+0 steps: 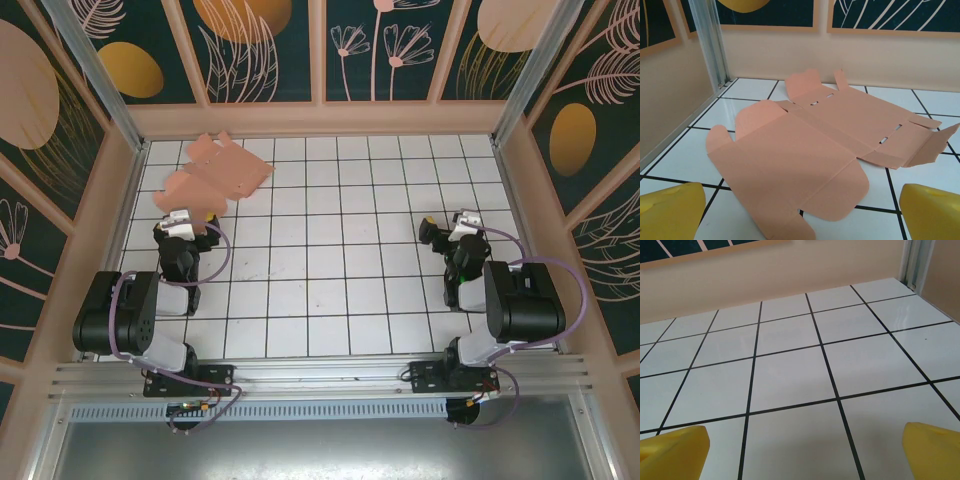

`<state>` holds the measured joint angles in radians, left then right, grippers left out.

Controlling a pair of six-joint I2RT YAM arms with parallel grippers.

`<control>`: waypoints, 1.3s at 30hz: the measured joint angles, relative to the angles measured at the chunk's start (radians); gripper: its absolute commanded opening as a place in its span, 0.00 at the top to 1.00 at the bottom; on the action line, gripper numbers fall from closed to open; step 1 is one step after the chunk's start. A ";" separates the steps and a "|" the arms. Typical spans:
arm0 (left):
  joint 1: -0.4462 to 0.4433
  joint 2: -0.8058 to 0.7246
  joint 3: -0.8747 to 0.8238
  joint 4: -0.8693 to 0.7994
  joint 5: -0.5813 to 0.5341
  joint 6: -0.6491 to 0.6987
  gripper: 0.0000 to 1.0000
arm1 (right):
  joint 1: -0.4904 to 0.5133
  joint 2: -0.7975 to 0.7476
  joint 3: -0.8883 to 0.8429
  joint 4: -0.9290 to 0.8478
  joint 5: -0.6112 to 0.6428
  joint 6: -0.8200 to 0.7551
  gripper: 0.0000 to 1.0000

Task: Fold the paper box

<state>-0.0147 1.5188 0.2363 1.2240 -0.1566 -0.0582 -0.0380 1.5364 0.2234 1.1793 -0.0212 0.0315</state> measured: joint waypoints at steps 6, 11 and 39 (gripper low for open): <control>0.000 0.000 0.000 0.000 0.000 0.000 0.01 | 0.000 0.000 0.000 0.000 0.000 0.000 0.01; 0.000 0.000 0.000 0.000 0.000 0.000 0.01 | 0.000 0.000 0.000 0.000 0.000 0.000 0.01; 0.000 -0.192 0.352 -0.494 -0.046 -0.139 0.01 | 0.231 -0.306 0.126 -0.332 -0.034 -0.106 0.01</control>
<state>-0.0147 1.3270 0.5884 0.7300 -0.2028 -0.1974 0.1932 1.2308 0.3489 0.8474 -0.0555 -0.0742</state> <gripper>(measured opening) 0.988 0.989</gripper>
